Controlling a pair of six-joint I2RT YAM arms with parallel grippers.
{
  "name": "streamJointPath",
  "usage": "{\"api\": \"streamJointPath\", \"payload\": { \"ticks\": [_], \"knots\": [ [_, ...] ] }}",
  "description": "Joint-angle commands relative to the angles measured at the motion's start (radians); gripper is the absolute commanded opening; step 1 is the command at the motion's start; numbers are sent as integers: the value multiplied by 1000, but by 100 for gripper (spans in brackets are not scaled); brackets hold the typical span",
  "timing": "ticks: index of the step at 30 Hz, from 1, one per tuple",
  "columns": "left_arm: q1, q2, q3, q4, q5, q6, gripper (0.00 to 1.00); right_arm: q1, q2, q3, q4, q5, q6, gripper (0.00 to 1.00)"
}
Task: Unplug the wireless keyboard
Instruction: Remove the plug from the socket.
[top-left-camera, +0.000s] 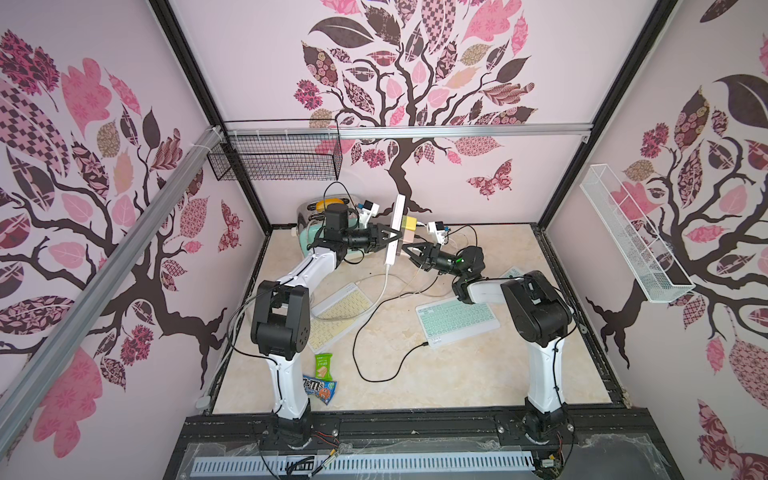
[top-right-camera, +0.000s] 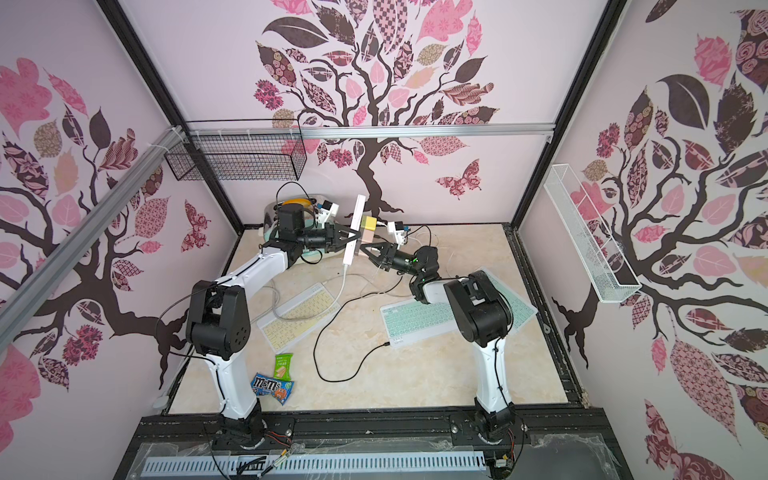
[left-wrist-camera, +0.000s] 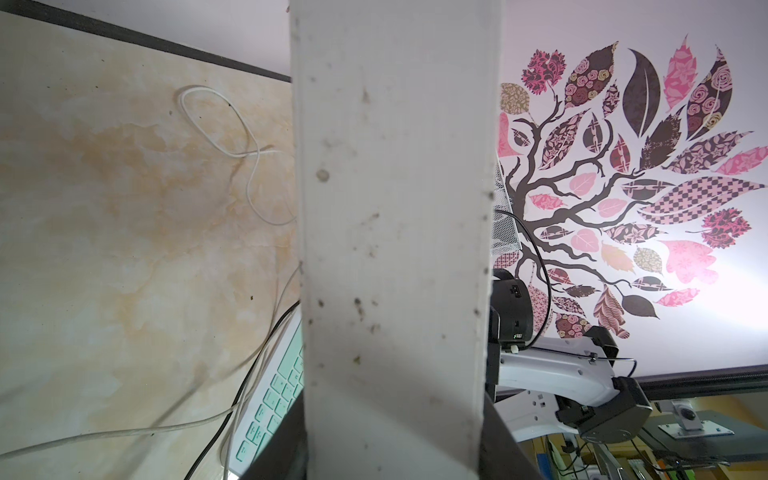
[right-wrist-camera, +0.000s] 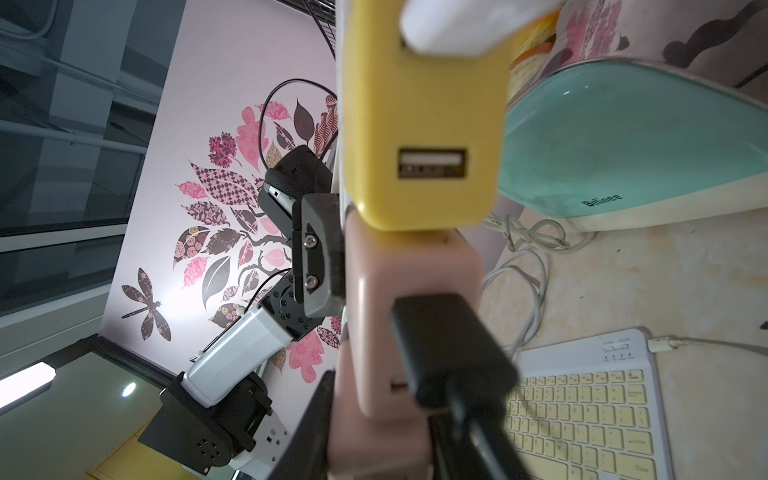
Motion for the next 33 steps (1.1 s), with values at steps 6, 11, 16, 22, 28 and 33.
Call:
{"api": "streamJointPath", "payload": {
  "ticks": [6,11,16,22,28,33],
  "knots": [
    [54,-85,8,189,-56,-81,0,-19,-14,-50,-59,124,-53,0],
    [63,-86,18,167,-22,-73,0,-16,-48,-30,-202,77,-155,0],
    [86,-94,34,109,31,-35,0,-94,-41,-24,-166,-96,-106,0],
    [89,-92,59,70,36,-23,0,-127,-57,-61,-84,-112,-48,0],
    [90,-87,69,91,41,-51,0,-119,-42,-41,-65,-88,-38,0],
    [106,-111,54,45,-25,-14,0,-126,-75,-67,-161,-58,-101,0]
  ]
}}
